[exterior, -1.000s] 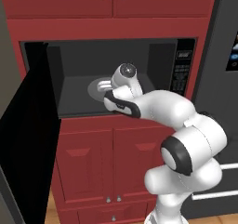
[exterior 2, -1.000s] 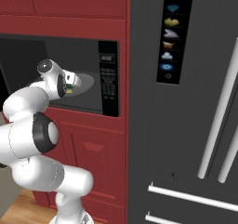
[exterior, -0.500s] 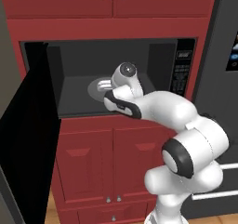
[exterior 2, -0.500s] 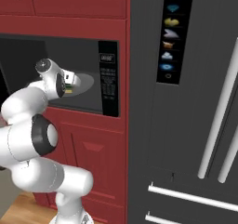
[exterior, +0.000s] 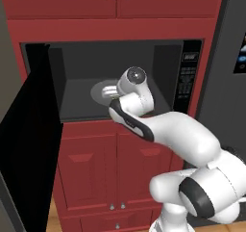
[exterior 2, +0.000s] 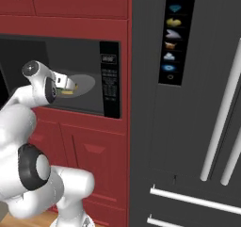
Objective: Place the sponge inside the microwave to prepare for sanitizing.
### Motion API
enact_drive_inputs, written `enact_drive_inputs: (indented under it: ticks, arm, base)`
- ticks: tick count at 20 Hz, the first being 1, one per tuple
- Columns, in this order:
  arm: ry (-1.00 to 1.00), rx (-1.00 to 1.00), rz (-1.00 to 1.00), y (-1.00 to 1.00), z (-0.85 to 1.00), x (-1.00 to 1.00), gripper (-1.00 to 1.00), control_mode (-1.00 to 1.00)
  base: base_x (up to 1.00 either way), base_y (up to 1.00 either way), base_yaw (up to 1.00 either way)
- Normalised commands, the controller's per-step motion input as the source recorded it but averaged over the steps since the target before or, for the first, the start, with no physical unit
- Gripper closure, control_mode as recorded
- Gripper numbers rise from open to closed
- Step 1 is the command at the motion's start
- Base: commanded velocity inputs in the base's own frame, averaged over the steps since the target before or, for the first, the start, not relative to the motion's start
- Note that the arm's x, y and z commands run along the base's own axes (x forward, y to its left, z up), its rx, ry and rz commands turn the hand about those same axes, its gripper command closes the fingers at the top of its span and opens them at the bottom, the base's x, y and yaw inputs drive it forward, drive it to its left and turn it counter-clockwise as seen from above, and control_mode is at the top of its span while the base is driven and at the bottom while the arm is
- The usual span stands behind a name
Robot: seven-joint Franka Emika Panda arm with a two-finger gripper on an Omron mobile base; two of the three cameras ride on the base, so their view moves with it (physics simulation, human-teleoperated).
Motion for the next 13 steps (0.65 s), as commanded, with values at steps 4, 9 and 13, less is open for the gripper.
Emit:
enact_drive_inputs:
  ticks: [4, 9, 13]
  arm:
    - [-0.06, 0.0, 0.0, 0.0, 0.0, -0.75, -1.0, -1.0]
    - [-0.01, 0.0, 0.0, -0.02, 0.08, -0.79, -1.0, -1.0]
    - [0.06, 0.01, -0.01, 0.0, 0.42, -0.57, -1.0, -1.0]
  base:
    - [0.0, 0.0, 0.0]
    - [0.0, 0.0, 0.0]
    - [0.0, 0.0, 0.0]
